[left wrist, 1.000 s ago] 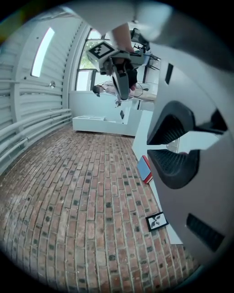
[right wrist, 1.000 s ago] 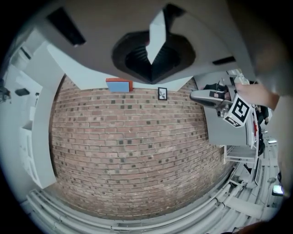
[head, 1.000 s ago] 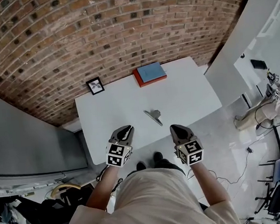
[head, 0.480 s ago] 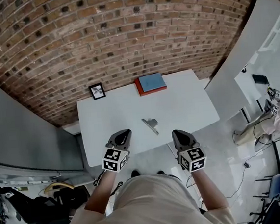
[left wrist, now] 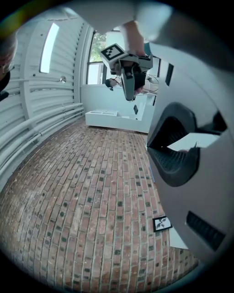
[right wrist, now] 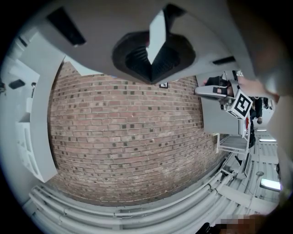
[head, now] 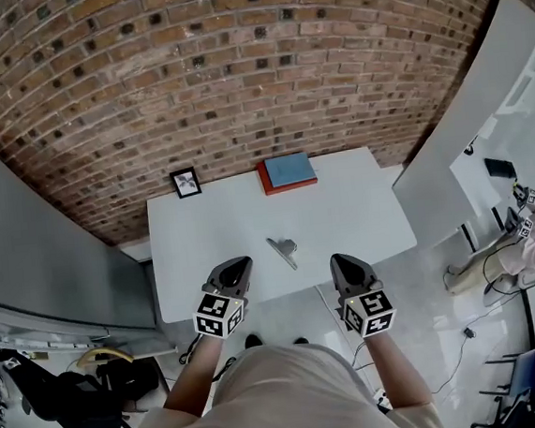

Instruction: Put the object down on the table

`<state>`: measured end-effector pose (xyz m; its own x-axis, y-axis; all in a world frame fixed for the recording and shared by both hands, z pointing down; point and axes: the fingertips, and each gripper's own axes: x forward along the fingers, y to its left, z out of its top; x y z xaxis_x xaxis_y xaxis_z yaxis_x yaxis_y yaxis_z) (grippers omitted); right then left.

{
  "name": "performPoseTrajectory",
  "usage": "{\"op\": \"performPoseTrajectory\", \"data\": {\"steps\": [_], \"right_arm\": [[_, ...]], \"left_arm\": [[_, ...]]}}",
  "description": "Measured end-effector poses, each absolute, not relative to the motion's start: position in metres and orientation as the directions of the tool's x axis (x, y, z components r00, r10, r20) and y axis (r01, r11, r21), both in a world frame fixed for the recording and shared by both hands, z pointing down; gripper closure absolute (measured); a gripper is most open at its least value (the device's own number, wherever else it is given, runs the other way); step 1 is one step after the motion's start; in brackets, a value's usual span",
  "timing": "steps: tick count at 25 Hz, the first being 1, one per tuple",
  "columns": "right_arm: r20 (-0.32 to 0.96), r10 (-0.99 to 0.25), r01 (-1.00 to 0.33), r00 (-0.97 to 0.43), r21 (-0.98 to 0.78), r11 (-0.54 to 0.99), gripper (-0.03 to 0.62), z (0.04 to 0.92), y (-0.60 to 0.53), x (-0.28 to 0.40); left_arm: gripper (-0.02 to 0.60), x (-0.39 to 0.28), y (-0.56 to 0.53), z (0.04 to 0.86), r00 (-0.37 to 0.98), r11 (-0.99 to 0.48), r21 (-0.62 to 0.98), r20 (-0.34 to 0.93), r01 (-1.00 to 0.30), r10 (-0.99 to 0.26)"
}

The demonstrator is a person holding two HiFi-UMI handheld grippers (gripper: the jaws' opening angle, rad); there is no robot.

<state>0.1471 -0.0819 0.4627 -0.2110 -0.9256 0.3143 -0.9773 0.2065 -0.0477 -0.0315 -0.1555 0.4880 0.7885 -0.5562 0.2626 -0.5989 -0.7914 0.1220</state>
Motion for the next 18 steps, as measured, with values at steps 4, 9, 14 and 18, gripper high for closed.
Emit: {"op": "performPoseTrajectory", "data": {"steps": [4, 9, 14, 18], "right_arm": [[0.307, -0.926, -0.976, -0.217, -0.056, 0.21, 0.592, 0.4615, -0.0827, 0.1489], [0.295, -0.929, -0.974, -0.226, -0.052, 0.22, 0.592, 0.4592, -0.0824, 0.1465], [0.295, -0.93, -0.975, -0.219, -0.046, 0.215, 0.592, 0.4569, -0.0782, 0.1481], [0.294, -0.931, -0.976, -0.215, -0.039, 0.213, 0.592, 0.455, -0.0772, 0.1488]], "left_arm": [[0.588, -0.0292, -0.1556, 0.4843, 0.788, -0.791, 0.117, 0.257, -0.601, -0.56], [0.588, -0.0295, -0.1554, 0.4823, 0.789, -0.791, 0.117, 0.251, -0.6, -0.561], [0.588, -0.0282, -0.1519, 0.4811, 0.793, -0.795, 0.118, 0.247, -0.595, -0.557], [0.588, -0.0297, -0.1522, 0.4798, 0.793, -0.795, 0.118, 0.243, -0.595, -0.558]]}}
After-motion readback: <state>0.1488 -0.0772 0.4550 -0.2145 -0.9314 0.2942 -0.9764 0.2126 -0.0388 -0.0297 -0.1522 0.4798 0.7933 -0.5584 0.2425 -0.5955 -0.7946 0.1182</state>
